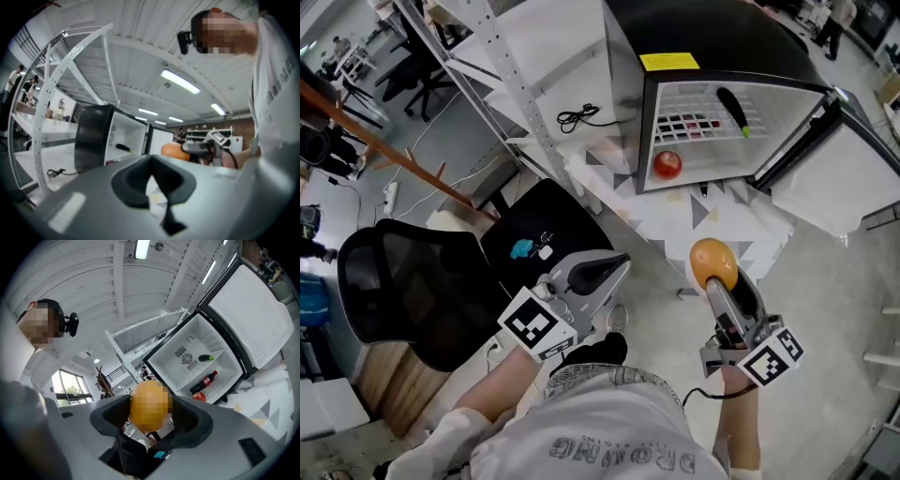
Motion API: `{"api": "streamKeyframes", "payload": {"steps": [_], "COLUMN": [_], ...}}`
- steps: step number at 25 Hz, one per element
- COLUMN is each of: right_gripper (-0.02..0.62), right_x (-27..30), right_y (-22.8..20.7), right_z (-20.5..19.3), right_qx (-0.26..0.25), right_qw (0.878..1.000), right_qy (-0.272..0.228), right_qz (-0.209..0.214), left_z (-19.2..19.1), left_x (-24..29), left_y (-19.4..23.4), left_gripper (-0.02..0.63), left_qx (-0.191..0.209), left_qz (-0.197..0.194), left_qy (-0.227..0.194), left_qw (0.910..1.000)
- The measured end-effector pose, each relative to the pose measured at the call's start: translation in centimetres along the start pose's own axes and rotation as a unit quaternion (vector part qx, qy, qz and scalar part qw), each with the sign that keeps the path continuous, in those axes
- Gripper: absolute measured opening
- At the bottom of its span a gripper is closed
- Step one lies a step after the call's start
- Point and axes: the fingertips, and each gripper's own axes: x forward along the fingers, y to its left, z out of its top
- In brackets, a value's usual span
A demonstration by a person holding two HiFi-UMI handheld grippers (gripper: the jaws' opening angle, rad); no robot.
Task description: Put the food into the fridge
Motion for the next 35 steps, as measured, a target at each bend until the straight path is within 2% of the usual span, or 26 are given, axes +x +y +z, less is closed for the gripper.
{"api": "streamKeyframes", "payload": {"steps": [7,13,24,35], "right_gripper": [0.270,0.270,0.270,0.270], "right_x": [2.6,3.7,5.9,8.7], "right_y": [-0.9,-1.0,-1.8,-4.9], "right_z": [0.6,1.0,2.4,4.4], "right_qx": [0.000,-0.003,-0.012,-0.010], "right_qw": [1.000,1.000,0.999,1.000], "right_qy": [-0.009,-0.018,-0.026,-0.009], "right_qz": [-0.015,-0.019,-0.015,0.005], "left_z": [0.2,0.5,1.3,1.5], "left_x": [0.5,0.3,0.3,3.3], "left_y": [3.4,4.5,5.8,7.3], "left_gripper": [0.006,0.006,0.006,0.006], "left_qx": [0.002,0.004,0.006,0.004], "left_qz": [-0.011,-0.012,0.001,0.025], "left_qy": [0.002,0.000,-0.004,0.000], "left_qw": [0.9999,0.9999,1.0000,0.9997]}}
